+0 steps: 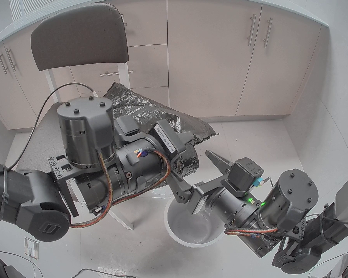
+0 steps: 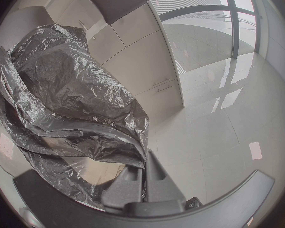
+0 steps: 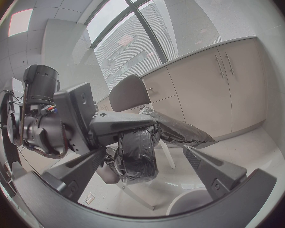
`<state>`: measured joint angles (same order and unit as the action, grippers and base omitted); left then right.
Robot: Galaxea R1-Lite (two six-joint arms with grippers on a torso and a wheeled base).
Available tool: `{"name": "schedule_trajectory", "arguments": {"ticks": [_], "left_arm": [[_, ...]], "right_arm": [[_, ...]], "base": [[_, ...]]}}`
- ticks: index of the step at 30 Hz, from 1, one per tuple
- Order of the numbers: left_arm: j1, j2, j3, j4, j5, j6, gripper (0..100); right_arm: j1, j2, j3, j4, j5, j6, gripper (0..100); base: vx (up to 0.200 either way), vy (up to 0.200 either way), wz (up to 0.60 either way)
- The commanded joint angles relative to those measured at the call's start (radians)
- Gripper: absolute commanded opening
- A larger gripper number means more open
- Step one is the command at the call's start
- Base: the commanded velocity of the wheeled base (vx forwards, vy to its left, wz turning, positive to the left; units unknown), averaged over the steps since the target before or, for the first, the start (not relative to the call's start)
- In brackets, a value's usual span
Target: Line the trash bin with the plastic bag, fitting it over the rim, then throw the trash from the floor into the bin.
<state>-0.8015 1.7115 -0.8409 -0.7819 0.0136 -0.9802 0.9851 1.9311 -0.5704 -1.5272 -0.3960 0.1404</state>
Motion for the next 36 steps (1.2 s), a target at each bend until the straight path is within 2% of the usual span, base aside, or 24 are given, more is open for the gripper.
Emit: {"name": "schedule_trajectory", "arguments": {"ticks": [1,10,25,36], "left_arm": [[0.002,-0.004,0.002,0.0,0.0,0.0,0],[0.004,-0.001,0.003,0.0,-0.001,0.002,0],[0.005,-0.003,0.009,0.0,-0.007,0.002,0],[0.007,-0.003,0.009,0.0,-0.007,0.002,0]], "right_arm": [[-0.013,0.031,-0.025,-0.001,-0.009,-0.004,100],[-0.075,0.049,-0.063,-0.005,-0.015,-0.004,100],[-0.051,0.054,-0.068,-0.004,-0.014,-0.005,100],[-0.042,0.082,-0.103,-0.007,-0.015,-0.042,100]], "base": [[0.0,0.0,0.0],[0.0,0.0,0.0],[0.0,0.0,0.0],[0.0,0.0,0.0]]}}
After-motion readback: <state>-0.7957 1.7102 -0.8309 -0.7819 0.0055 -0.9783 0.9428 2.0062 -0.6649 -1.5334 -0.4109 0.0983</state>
